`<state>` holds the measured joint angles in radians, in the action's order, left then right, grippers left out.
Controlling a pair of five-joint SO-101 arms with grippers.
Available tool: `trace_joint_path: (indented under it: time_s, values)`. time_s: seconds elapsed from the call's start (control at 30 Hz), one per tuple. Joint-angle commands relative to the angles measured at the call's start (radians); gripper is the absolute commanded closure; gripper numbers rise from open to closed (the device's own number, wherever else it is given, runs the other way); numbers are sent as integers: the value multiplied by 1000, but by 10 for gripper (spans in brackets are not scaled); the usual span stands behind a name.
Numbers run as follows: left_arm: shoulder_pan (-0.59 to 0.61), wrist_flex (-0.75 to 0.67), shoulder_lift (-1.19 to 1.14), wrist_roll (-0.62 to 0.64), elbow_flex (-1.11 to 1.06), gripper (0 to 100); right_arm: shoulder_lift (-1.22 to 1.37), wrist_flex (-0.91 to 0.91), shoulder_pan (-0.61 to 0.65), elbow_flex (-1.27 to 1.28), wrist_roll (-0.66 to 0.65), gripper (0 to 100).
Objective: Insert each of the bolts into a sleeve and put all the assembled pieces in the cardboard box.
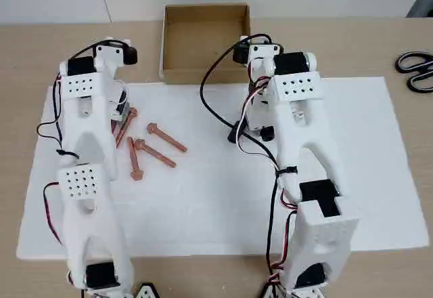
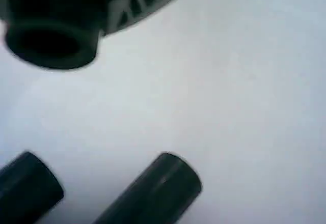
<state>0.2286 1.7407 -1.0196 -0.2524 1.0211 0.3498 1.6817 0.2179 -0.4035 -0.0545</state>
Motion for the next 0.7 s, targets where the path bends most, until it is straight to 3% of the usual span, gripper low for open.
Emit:
trace_joint_path:
  time_s: [0.0, 0.37, 0.67]
  values:
    - [-2, 11, 60, -9, 1, 995, -10, 15, -4, -54, -9, 991]
    - [-6, 14, 101, -5, 2, 995, -10, 13, -4, -54, -9, 991]
    - [-25, 14, 489, -3, -163, 995, -16, 12, -1, -54, -9, 991]
